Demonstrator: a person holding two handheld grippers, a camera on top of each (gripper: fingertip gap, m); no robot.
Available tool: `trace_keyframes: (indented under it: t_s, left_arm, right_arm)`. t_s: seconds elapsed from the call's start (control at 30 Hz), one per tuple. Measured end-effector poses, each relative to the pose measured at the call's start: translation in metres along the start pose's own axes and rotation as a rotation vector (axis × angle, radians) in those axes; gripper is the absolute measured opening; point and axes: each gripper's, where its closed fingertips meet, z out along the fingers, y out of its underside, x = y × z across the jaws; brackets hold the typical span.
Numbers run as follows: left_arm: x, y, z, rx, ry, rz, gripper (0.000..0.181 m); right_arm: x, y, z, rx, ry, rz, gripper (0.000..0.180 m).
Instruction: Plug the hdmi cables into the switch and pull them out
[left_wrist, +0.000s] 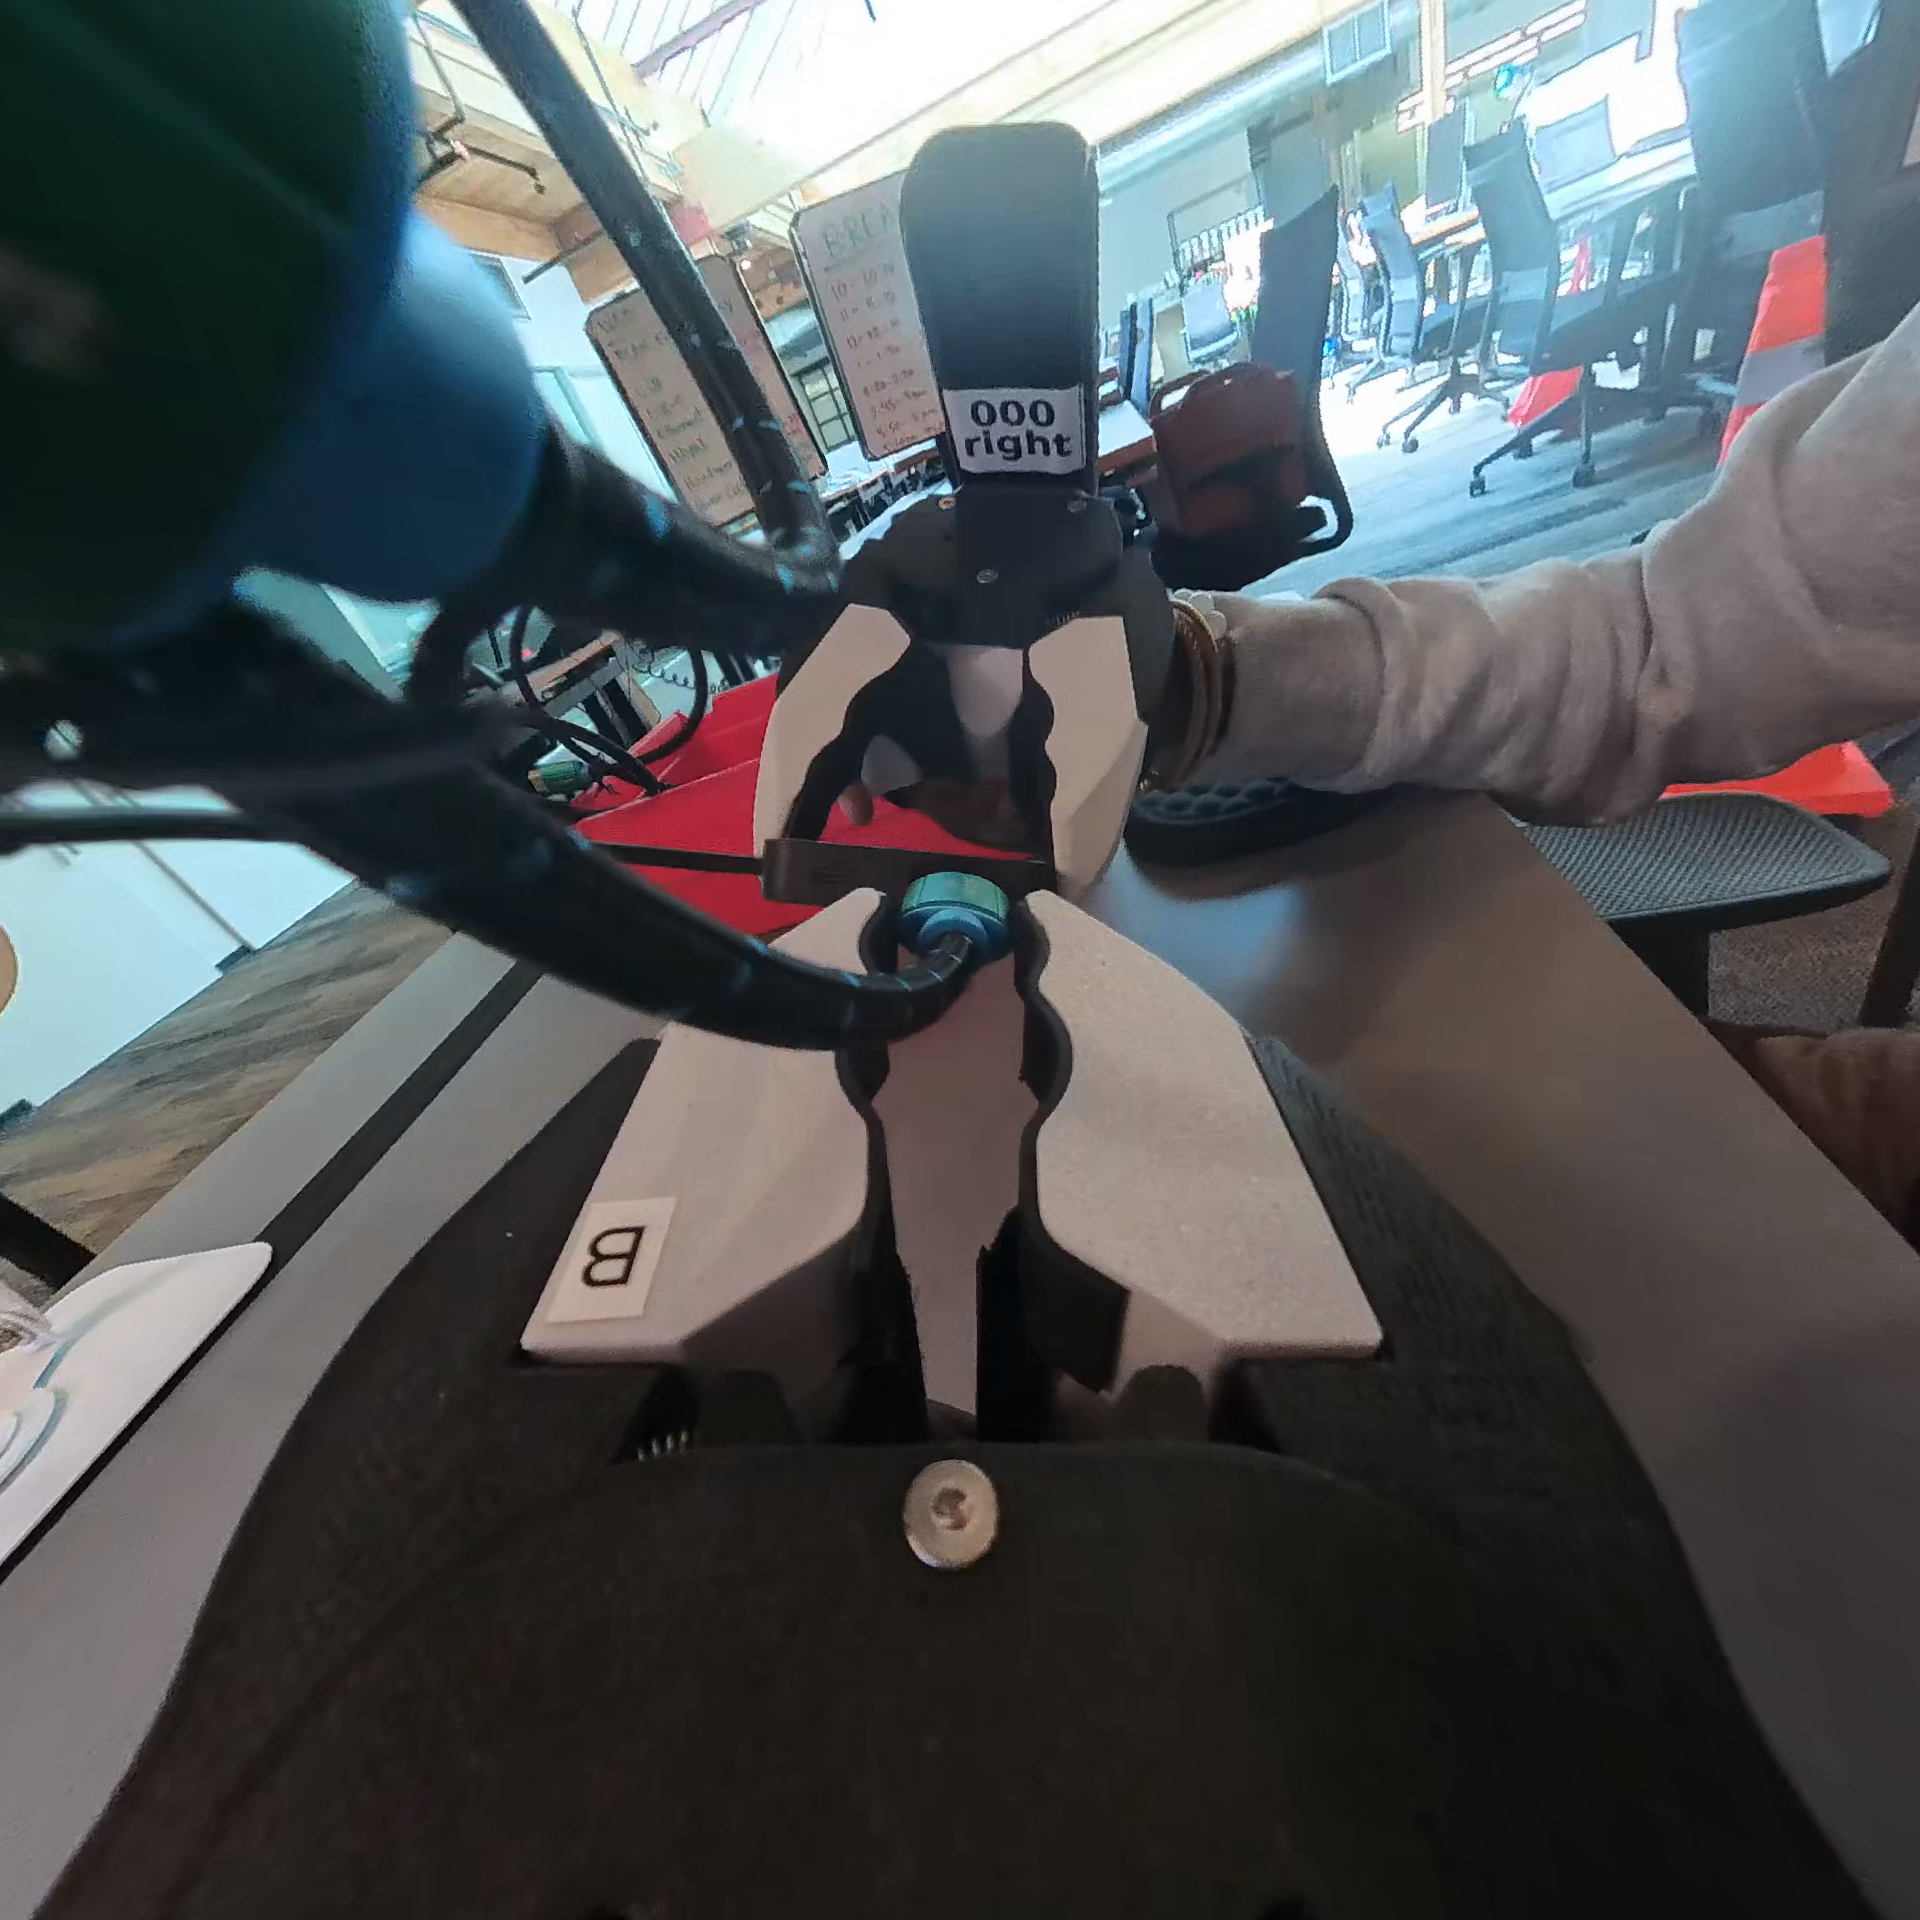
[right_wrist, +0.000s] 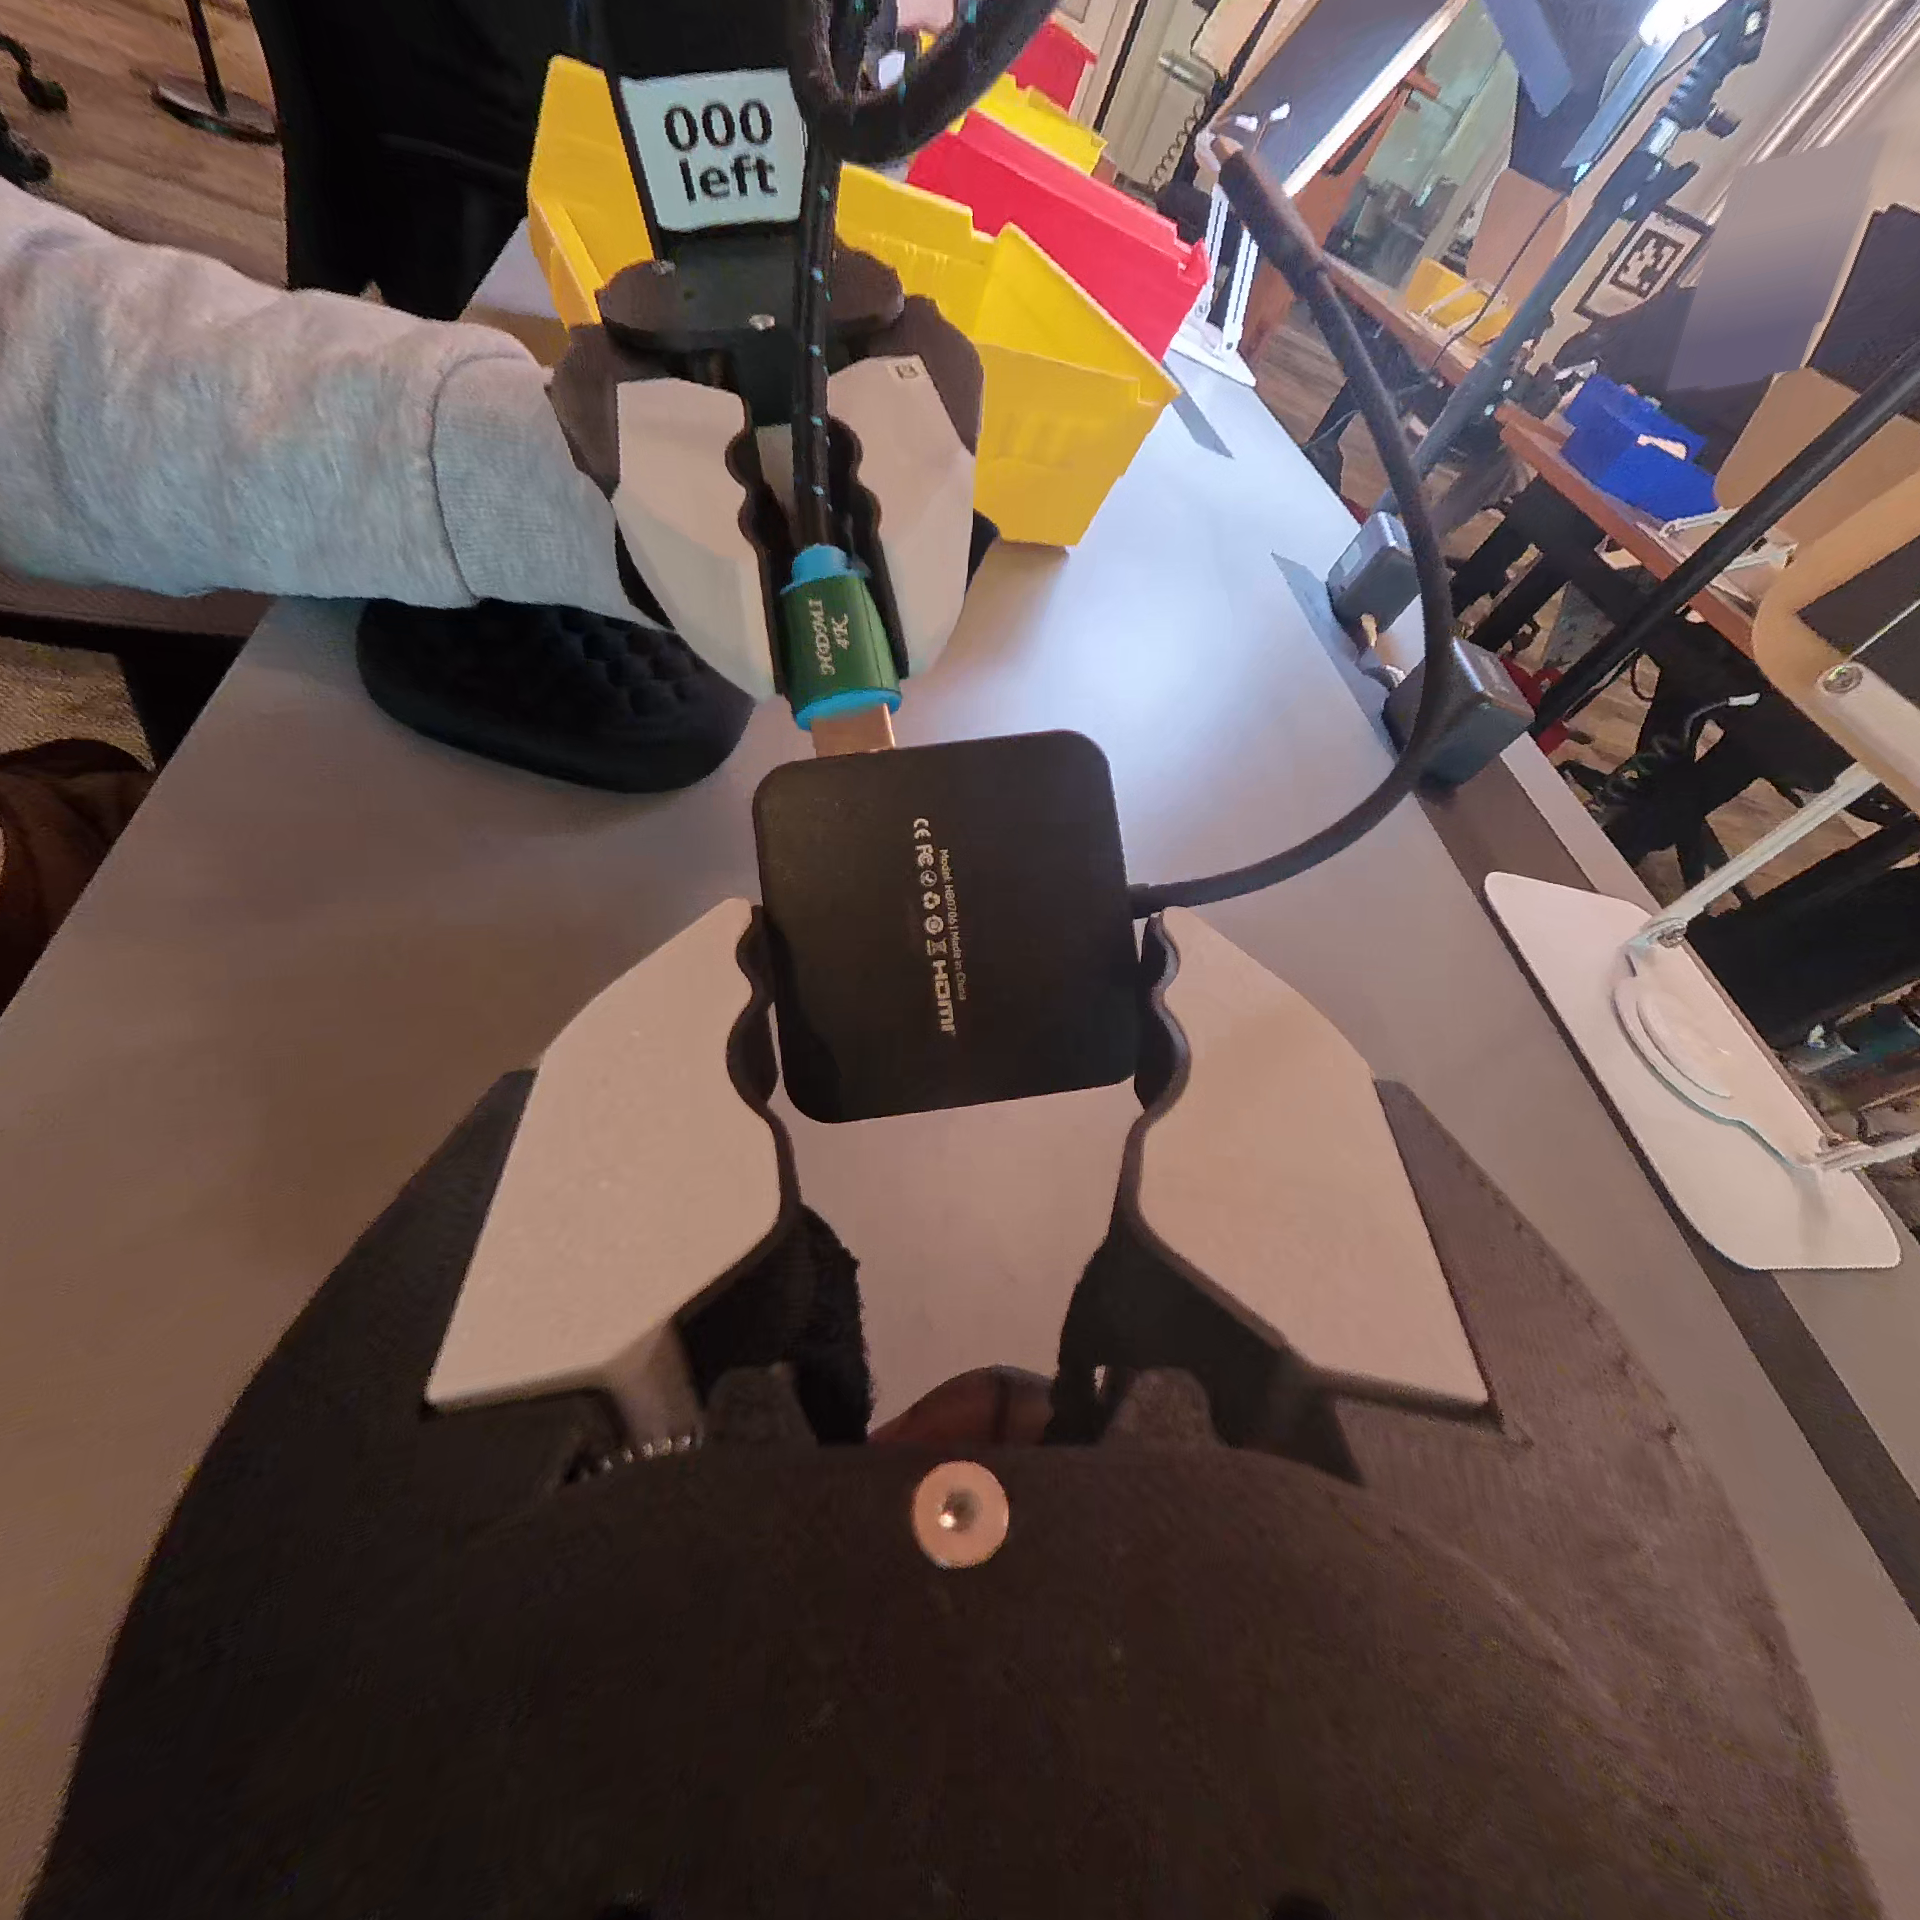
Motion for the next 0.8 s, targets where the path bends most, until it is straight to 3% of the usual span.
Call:
trace_keyframes:
  t_s: [0.3,0.63,0.8]
  left_arm:
    - [-0.005,-0.001,-0.002,0.008,-0.022,-0.025,0.020]
    - [-0.040,-0.033,-0.031,0.266,-0.137,-0.239,0.020]
    - [-0.043,-0.031,-0.032,0.276,-0.142,-0.283,0.020]
  right_arm:
    - [0.000,0.004,0.003,-0.027,0.004,-0.002,0.068]
    - [-0.004,0.096,0.020,-0.503,-0.024,0.114,0.068]
    - [-0.017,0.112,0.023,-0.582,-0.097,0.200,0.069]
